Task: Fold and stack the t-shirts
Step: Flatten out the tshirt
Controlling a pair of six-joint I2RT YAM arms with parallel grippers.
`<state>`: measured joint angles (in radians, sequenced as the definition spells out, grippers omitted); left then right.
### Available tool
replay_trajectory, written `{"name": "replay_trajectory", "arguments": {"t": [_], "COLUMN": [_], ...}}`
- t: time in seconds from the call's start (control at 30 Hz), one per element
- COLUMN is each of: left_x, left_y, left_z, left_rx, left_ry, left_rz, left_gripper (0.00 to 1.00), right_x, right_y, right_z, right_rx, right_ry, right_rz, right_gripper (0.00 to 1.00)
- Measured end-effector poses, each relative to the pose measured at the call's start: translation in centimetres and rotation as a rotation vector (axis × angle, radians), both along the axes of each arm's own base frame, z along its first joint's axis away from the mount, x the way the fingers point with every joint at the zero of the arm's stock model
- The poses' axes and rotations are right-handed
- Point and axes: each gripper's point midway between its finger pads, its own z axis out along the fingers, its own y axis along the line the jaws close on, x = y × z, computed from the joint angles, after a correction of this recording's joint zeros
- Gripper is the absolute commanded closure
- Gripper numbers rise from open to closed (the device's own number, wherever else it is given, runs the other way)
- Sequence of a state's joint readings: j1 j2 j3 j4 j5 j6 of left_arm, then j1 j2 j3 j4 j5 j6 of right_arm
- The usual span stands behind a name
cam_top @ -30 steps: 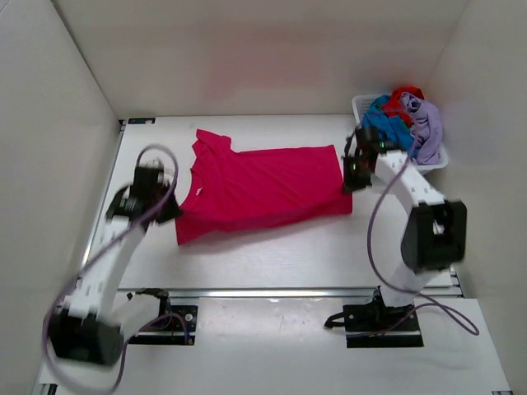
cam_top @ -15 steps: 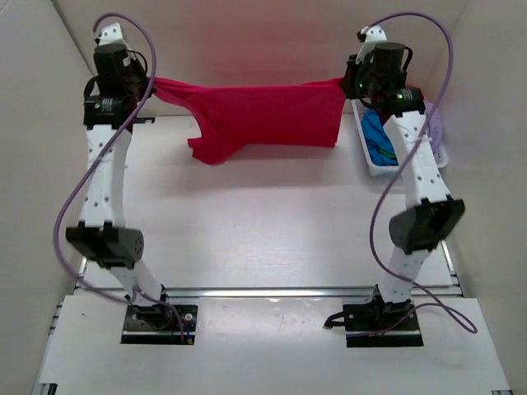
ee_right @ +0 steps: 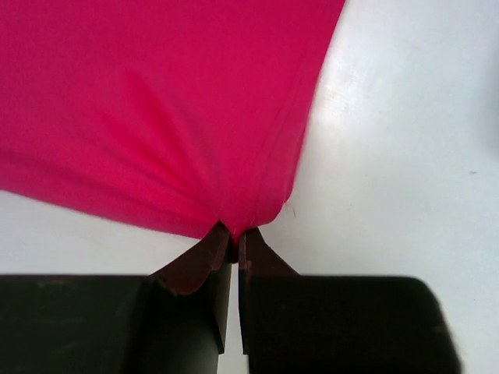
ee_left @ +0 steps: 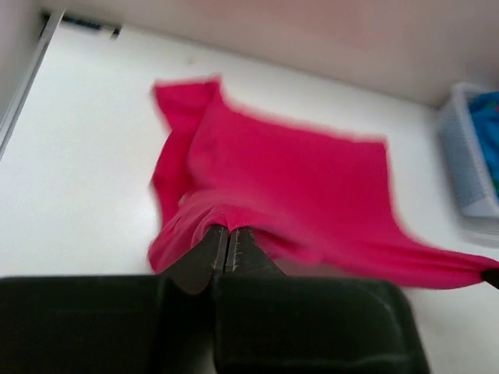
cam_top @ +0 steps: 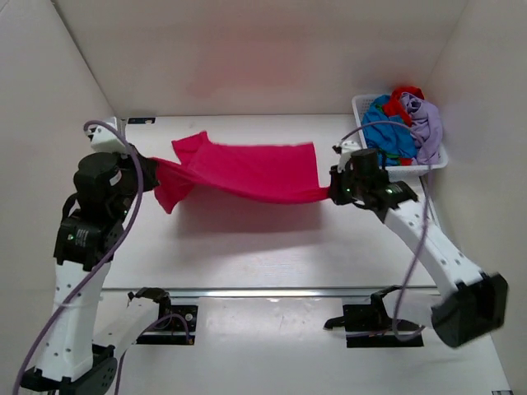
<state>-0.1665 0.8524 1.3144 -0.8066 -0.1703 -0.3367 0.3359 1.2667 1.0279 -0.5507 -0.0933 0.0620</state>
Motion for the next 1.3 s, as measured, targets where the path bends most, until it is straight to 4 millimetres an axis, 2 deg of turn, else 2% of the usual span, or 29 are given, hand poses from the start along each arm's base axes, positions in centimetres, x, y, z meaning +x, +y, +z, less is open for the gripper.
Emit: {"name": "replay_trajectory", "arguments": {"t": [0.07, 0.13, 0.2, 0.3, 0.47, 0.57, 0.63, 0.7, 0.77, 0.83, 0.93, 1.03, 1.1, 1.13, 1.2, 1.27, 1.3], "left_x": [-0.9, -2.1, -3.5, -5.6, -5.7, -5.2, -5.2, -5.2, -5.1, -4.4, -1.2, 4.8, 10.2, 13.4, 18.5, 22.0, 23.0], "left_y": [-1.2, -1.3, -0.7, -0.3, -1.3, -1.7, -2.0, -2.3, -2.5, -2.7, -3.2, -3.4, -3.9, -4.2, -4.8, -4.4, -4.1], "left_z": [3.0, 5.5, 6.9, 8.1, 11.6, 15.4, 18.6, 20.6, 21.1, 20.7, 18.8, 16.2, 15.2, 14.1, 11.1, 7.4, 6.0], "left_rx": [-0.01, -0.037, -0.069, -0.105, -0.118, -0.101, -0.104, -0.108, -0.109, -0.097, -0.056, 0.003, 0.048, 0.069, 0.085, 0.1, 0.111], "left_ry": [-0.062, -0.126, -0.169, -0.202, -0.259, -0.319, -0.382, -0.43, -0.44, -0.424, -0.35, -0.234, -0.185, -0.16, -0.103, -0.029, 0.001], "left_rz": [-0.043, -0.048, -0.027, -0.024, -0.083, -0.109, -0.126, -0.14, -0.151, -0.159, -0.155, -0.13, -0.11, -0.102, -0.107, -0.1, -0.093], "left_gripper": [1.0, 1.0, 1.0, 1.0, 1.0, 1.0, 1.0, 1.0, 1.0, 1.0, 1.0, 1.0, 1.0, 1.0, 1.0, 1.0, 1.0], "right_x": [-1.4, -2.1, -2.7, -3.4, -3.3, -2.5, -2.0, -1.8, -1.7, -1.2, 0.6, 4.3, 8.5, 10.9, 15.3, 19.3, 20.7], "right_y": [0.4, 0.4, 0.0, -1.4, -1.6, -1.2, -1.2, -1.2, -1.1, -0.8, -0.2, 0.2, 0.4, 0.5, 0.9, 1.4, 1.3], "right_z": [4.0, 9.9, 15.2, 19.7, 21.7, 22.4, 23.5, 24.6, 25.2, 25.2, 24.1, 22.1, 21.4, 21.2, 21.7, 23.7, 24.4], "right_rx": [0.048, 0.122, 0.189, 0.236, 0.223, 0.211, 0.214, 0.217, 0.22, 0.222, 0.208, 0.182, 0.153, 0.132, 0.103, 0.088, 0.089], "right_ry": [-0.101, -0.247, -0.377, -0.486, -0.514, -0.498, -0.505, -0.528, -0.541, -0.54, -0.514, -0.456, -0.436, -0.427, -0.439, -0.51, -0.551], "right_rz": [0.006, -0.002, -0.018, -0.05, -0.043, -0.027, -0.02, -0.013, -0.001, 0.013, 0.032, 0.037, 0.032, 0.03, 0.027, 0.027, 0.023], "right_gripper": [0.99, 1.0, 1.0, 1.0, 1.0, 1.0, 1.0, 1.0, 1.0, 1.0, 1.0, 1.0, 1.0, 1.0, 1.0, 1.0, 1.0]}}
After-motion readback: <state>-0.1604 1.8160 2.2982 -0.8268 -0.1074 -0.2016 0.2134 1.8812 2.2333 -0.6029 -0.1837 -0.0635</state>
